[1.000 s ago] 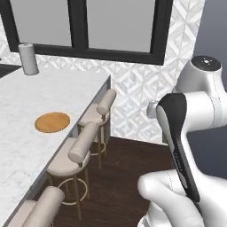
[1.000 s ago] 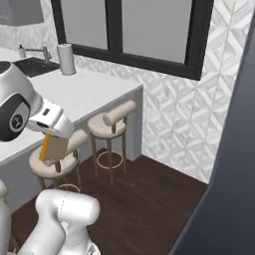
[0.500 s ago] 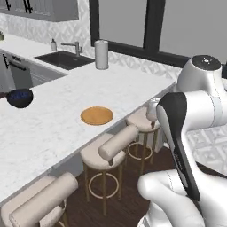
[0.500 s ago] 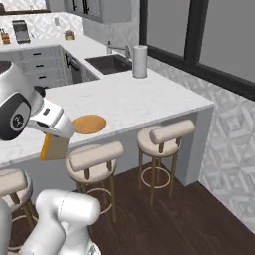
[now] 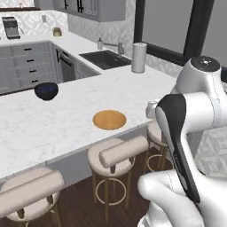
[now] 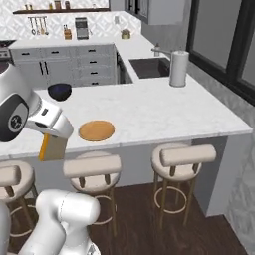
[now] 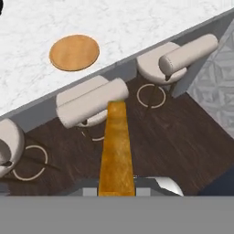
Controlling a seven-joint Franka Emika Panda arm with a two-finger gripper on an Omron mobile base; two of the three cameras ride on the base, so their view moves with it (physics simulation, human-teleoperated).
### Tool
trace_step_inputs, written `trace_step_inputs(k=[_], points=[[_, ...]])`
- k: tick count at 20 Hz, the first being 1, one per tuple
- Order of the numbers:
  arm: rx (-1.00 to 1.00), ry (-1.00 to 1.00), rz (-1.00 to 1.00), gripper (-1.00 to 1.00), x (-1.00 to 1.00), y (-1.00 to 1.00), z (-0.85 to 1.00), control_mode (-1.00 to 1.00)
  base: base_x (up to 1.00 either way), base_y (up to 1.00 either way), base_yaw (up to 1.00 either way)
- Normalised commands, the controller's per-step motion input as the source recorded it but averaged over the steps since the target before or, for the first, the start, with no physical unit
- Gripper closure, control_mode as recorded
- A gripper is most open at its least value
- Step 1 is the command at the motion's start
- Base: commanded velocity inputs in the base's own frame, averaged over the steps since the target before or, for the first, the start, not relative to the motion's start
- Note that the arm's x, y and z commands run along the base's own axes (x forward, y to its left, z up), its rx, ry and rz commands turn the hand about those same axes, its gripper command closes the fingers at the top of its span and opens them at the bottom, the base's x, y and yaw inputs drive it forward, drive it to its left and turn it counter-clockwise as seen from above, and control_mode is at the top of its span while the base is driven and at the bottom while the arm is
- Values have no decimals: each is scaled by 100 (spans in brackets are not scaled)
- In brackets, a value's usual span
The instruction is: Start the toaster. Once the lever pops up, take the bread to the plate on the dining counter.
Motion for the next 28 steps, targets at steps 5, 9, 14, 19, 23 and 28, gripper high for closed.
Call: trace_step_inputs(k=[5, 9, 14, 19, 23, 28], points=[[0, 0, 0, 100, 0, 0, 0, 100, 65, -39, 38], [0, 0, 0, 100, 0, 0, 0, 100, 64, -1, 45], [0, 0, 0, 100, 0, 0, 0, 100, 91, -8, 35], [0, 0, 0, 100, 0, 0, 0, 100, 83, -19, 24], [19, 1, 19, 100, 56, -41, -26, -100, 0, 0, 0], [20, 0, 20, 100, 74, -64, -55, -100, 0, 0, 0]])
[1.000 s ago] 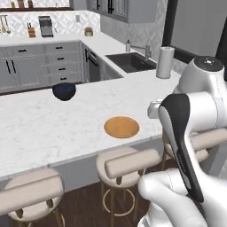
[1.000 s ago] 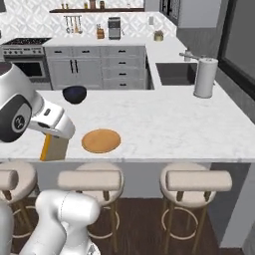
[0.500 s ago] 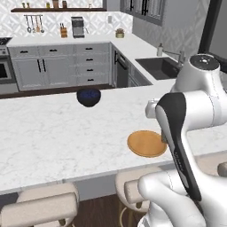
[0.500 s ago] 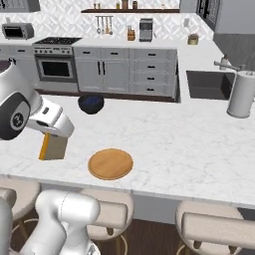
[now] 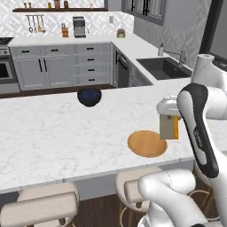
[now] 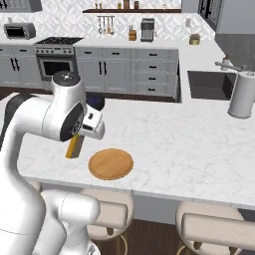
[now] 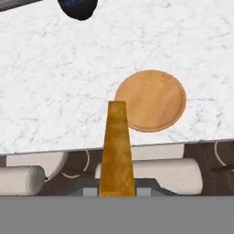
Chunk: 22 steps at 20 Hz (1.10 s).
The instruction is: Start the toaster. Once the lever pops up, take the bread to the plate on the dining counter.
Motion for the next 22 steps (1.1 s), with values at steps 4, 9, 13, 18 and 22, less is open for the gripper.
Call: trace_step_inputs(k=[4, 9, 13, 18, 22], points=[[16, -5, 19, 100, 73, -44, -72, -100, 0, 0, 0], [22, -1, 18, 100, 80, -13, -66, -100, 0, 0, 0], [23, -1, 15, 100, 69, 0, -47, -100, 0, 0, 0], [7, 0, 7, 100, 50, 0, -62, -100, 0, 0, 0], [0, 0, 1, 100, 29, 0, -59, -100, 0, 0, 0]])
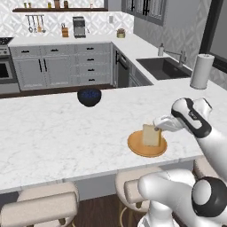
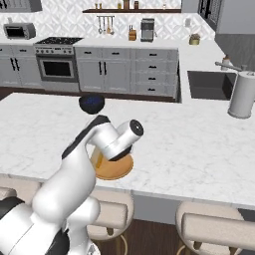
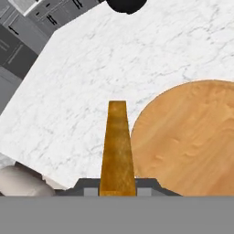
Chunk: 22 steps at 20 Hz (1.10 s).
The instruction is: Start the toaster. Once the lever pops up, take the bread to the plate on the dining counter.
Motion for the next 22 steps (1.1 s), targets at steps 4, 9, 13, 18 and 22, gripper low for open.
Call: trace_step_inputs(k=[4, 9, 13, 18, 22], points=[[0, 0, 1, 100, 36, 0, -49, -100, 0, 0, 0], [1, 1, 1, 100, 30, 0, -50, -100, 0, 0, 0], [1, 0, 0, 100, 25, 0, -44, -100, 0, 0, 0], [1, 0, 0, 100, 30, 0, -40, -100, 0, 0, 0], [0, 1, 0, -100, 0, 0, -24, -100, 0, 0, 0]])
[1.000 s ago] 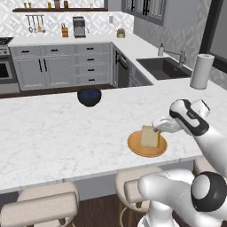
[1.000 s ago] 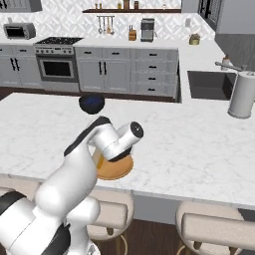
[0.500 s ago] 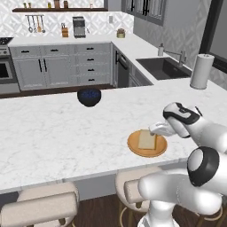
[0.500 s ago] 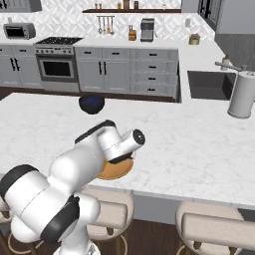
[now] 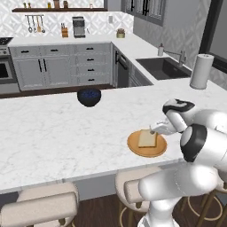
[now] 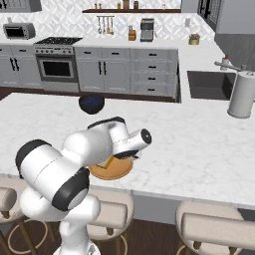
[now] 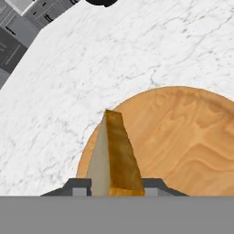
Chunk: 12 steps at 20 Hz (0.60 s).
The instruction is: Start the toaster. Once the lever pops up, take the bread to the plate on the dining counter.
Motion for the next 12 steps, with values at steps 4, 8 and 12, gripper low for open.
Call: trace_step_inputs(k=[4, 8, 12], points=[[-1, 0, 0, -100, 0, -3, 0, -100, 0, 0, 0], [-9, 11, -5, -100, 10, 0, 0, -100, 0, 0, 0], [-21, 19, -14, -100, 18, 0, 0, -100, 0, 0, 0]])
